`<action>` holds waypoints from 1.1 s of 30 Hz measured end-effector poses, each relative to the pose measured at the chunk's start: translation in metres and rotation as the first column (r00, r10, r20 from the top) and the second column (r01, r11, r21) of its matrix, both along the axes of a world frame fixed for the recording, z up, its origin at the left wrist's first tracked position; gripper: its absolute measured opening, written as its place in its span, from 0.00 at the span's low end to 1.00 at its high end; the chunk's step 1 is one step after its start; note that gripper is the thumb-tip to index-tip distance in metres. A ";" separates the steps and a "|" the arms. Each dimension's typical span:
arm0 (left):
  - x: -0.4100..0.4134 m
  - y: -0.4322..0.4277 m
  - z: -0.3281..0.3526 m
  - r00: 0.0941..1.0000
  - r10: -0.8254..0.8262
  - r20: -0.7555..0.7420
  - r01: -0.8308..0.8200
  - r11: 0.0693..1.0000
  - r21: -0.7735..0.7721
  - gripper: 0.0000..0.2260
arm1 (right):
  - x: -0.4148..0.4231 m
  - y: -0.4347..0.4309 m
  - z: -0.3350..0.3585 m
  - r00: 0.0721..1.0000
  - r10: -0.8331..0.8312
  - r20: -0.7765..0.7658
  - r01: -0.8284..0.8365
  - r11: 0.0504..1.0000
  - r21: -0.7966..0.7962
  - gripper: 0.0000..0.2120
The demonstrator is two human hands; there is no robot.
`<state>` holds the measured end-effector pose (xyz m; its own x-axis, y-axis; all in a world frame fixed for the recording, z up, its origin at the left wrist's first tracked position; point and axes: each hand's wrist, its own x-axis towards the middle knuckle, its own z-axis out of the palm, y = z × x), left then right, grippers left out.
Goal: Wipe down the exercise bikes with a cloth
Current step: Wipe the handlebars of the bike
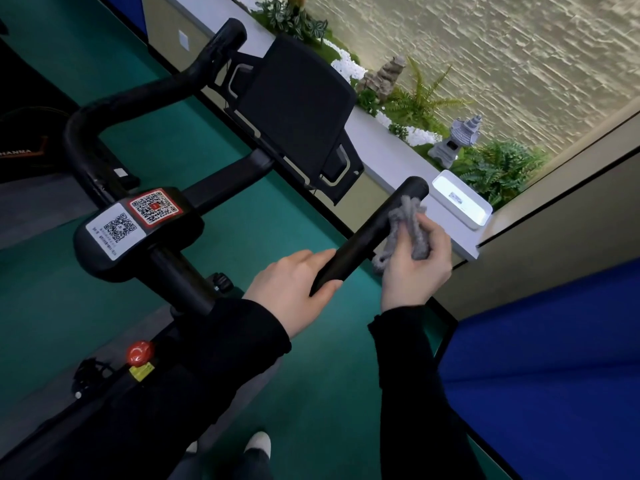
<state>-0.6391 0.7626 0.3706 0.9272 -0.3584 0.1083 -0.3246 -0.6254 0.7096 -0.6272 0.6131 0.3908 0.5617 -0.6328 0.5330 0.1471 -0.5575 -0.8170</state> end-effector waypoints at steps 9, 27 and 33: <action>0.001 0.000 0.001 1.000 -0.024 0.000 0.024 1.000 0.014 0.20 | -0.018 0.005 -0.015 0.983 0.151 -0.103 -0.169 0.966 -0.198 0.09; 0.005 0.001 -0.002 1.000 -0.008 0.011 0.008 1.000 -0.022 0.18 | 0.036 -0.003 0.068 0.510 0.254 -0.822 -0.858 0.212 -0.467 0.08; 0.005 0.000 -0.002 1.000 0.000 -0.005 0.000 1.000 -0.018 0.19 | 0.057 0.003 0.078 0.423 0.072 -0.903 -0.906 0.031 -0.422 0.08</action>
<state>-0.6342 0.7625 0.3690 0.9276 -0.3567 0.1107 -0.3216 -0.6121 0.7225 -0.5705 0.6160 0.4689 0.8096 0.5525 -0.1983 0.5697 -0.8209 0.0386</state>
